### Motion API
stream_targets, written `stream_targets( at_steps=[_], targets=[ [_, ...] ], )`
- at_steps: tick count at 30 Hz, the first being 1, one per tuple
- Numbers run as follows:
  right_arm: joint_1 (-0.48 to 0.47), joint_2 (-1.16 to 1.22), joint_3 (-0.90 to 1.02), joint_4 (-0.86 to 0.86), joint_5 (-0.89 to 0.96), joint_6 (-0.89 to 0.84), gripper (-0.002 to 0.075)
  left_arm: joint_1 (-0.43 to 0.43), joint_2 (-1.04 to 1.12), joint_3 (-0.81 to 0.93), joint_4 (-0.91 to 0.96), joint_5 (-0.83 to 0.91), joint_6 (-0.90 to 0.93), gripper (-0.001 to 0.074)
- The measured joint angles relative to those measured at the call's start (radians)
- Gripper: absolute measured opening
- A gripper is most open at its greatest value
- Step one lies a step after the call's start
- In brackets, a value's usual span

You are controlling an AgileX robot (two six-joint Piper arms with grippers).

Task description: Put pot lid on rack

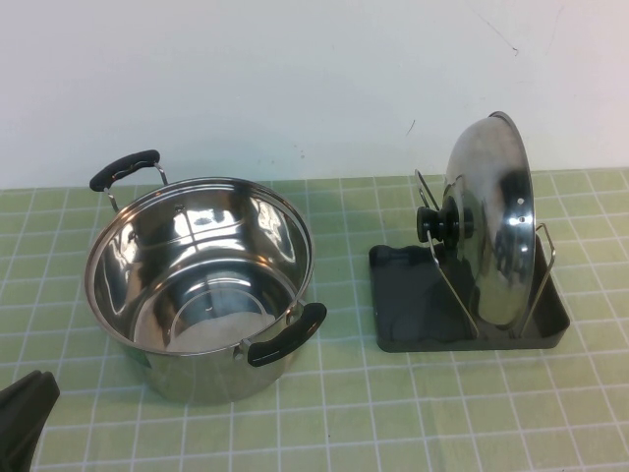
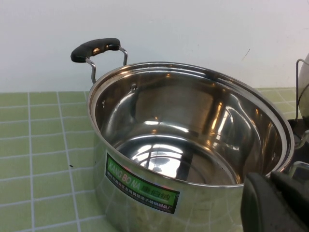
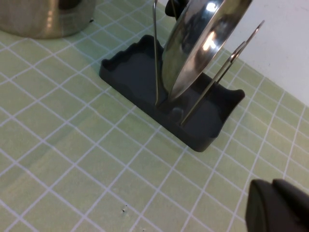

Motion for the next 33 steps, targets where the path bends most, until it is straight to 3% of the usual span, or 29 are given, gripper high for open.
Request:
stream_targets(
  at_steps=[16,19,25,33],
  targets=[
    [0.000,0.000,0.000,0.002,0.000,0.002,-0.0001,0.000,-0.002,0.026,0.010,-0.016,0.004,0.0000],
    [0.000,0.000,0.000,0.002,0.000,0.002,-0.0001,0.014,-0.027,0.066,0.003,-0.001,0.088,0.0000],
    [0.000,0.000,0.000,0.002,0.002,0.002,-0.0001,0.147,-0.225,0.142,-0.145,0.027,0.328,-0.0001],
    [0.000,0.000,0.000,0.002,0.004,0.002,-0.0001,0.369,-0.346,0.229,-0.588,0.045,0.683,-0.0001]
  ],
)
